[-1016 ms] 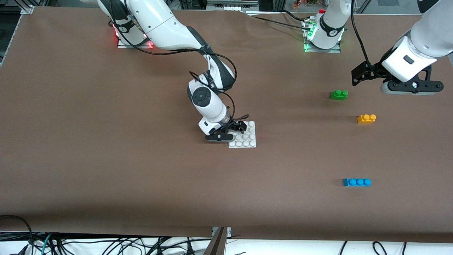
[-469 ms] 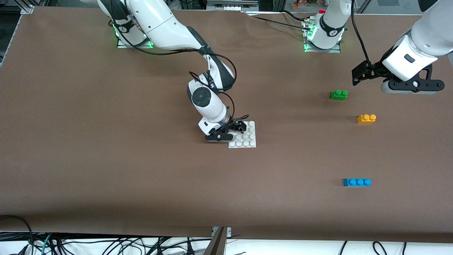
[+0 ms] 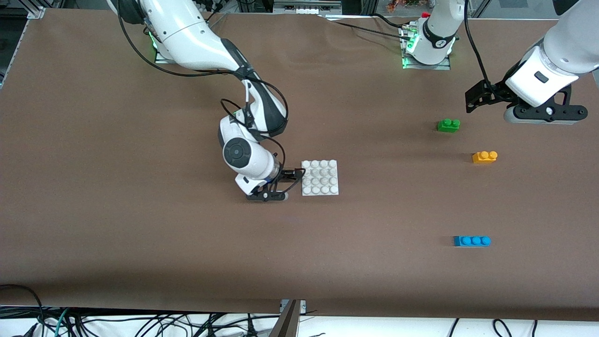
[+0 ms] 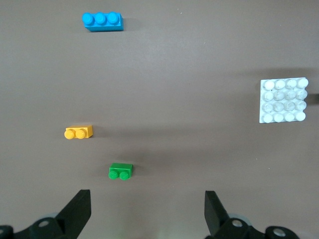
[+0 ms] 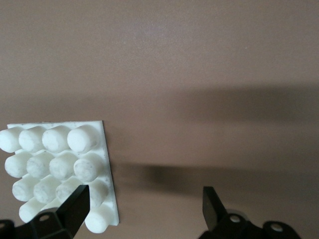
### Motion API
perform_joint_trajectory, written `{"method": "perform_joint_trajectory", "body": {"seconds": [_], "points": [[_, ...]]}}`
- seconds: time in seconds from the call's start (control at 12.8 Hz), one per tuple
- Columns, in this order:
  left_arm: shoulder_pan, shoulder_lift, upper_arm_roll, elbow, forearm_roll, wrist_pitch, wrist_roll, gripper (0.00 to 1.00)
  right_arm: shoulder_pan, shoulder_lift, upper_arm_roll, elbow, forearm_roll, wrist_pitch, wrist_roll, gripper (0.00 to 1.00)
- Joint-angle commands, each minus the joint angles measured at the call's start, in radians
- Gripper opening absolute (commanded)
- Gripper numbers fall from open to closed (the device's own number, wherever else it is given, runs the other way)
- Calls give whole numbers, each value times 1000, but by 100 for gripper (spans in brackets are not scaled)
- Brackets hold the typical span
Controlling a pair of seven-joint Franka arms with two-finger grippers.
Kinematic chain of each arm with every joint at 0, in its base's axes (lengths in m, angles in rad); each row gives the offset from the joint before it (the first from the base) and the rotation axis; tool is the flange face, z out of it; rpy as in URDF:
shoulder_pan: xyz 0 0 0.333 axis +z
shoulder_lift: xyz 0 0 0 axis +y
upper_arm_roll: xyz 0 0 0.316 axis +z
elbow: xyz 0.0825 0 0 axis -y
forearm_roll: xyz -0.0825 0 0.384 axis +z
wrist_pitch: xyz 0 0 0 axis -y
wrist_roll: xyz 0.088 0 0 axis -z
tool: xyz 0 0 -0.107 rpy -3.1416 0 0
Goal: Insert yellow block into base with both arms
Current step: 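Open the right gripper and lift it off the base plate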
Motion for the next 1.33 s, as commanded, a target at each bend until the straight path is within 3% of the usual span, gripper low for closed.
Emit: {"method": "perform_joint_trajectory", "body": {"seconds": [0.0, 1.25], "points": [[-5, -7, 0, 9, 25, -17, -2, 100, 13, -4, 8, -6, 0, -5, -14, 100], [-5, -7, 0, 9, 25, -17, -1, 100, 10, -91, -187, -21, -48, -286, -187, 100]]}}
